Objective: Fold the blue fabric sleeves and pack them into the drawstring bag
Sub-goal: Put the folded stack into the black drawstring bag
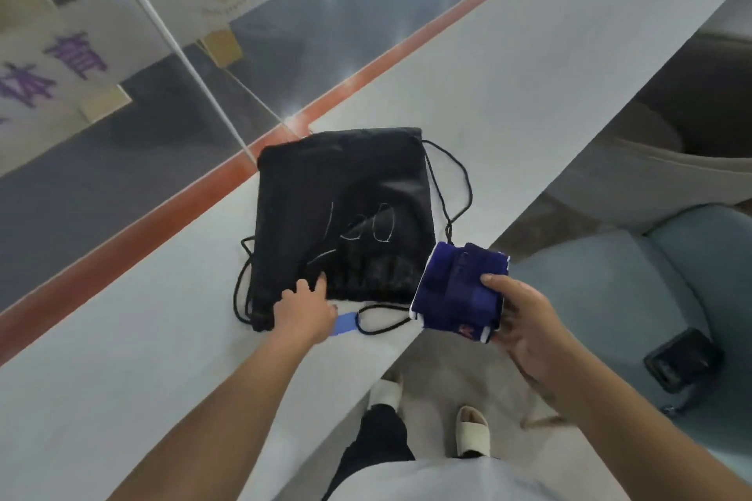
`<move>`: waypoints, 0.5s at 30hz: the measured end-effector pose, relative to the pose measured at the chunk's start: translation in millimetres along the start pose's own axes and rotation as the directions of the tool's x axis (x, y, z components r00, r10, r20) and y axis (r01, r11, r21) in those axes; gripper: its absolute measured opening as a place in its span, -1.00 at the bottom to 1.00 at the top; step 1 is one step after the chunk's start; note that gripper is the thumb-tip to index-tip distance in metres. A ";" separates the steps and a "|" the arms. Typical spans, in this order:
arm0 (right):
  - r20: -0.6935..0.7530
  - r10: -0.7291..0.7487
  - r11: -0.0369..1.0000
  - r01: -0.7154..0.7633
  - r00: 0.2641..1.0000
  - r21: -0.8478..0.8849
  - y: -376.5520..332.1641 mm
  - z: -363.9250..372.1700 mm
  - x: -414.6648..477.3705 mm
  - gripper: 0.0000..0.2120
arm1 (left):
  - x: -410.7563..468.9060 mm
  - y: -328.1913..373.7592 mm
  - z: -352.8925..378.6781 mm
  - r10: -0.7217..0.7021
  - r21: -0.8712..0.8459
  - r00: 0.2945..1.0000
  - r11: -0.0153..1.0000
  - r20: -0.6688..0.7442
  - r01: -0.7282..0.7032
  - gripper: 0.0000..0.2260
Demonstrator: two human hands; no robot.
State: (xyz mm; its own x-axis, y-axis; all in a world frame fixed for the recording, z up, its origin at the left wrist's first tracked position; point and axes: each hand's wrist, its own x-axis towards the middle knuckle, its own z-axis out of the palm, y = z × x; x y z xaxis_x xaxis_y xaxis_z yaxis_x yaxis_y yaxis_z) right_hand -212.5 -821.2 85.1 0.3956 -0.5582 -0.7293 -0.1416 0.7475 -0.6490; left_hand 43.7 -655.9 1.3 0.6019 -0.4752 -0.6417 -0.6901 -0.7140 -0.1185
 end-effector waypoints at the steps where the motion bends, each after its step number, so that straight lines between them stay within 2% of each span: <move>1: 0.004 0.009 1.000 -0.009 1.000 -0.012 -1.0 -5.0 2.4 -0.68 | -13.3 13.5 7.9 -0.010 -0.051 1.000 0.999 0.007 0.010 -0.43; 5: 0.009 0.032 0.999 -0.032 0.999 -0.022 -2.4 -29.5 7.5 -0.72 | -52.3 69.6 29.5 -0.003 -0.200 1.000 0.980 -0.024 -0.002 -0.46; 10: 0.015 0.060 0.998 -0.061 0.998 0.025 1.7 -60.6 5.4 -0.74 | -61.9 98.6 35.3 0.020 -0.342 0.978 0.935 -0.207 -0.091 -0.59; 12: 0.027 0.055 0.998 -0.055 0.998 0.030 3.7 -70.0 2.9 -0.74 | -60.4 98.4 29.6 0.042 -0.417 0.966 0.896 -0.254 -0.149 -0.55; 15: 0.046 0.044 0.998 -0.046 0.998 0.036 7.5 -77.3 -1.3 -0.72 | -58.9 92.4 18.2 0.148 -0.459 0.968 0.859 -0.203 -0.227 -0.45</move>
State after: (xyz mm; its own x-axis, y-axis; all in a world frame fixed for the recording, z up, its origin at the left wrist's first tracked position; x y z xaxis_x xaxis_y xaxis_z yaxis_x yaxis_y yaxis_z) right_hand -284.1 -842.7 64.4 0.4304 -0.5074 -0.7465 -0.1266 0.7849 -0.6065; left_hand -62.8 -684.5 14.3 0.5623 -0.6697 -0.4851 -0.5448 -0.7413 0.3919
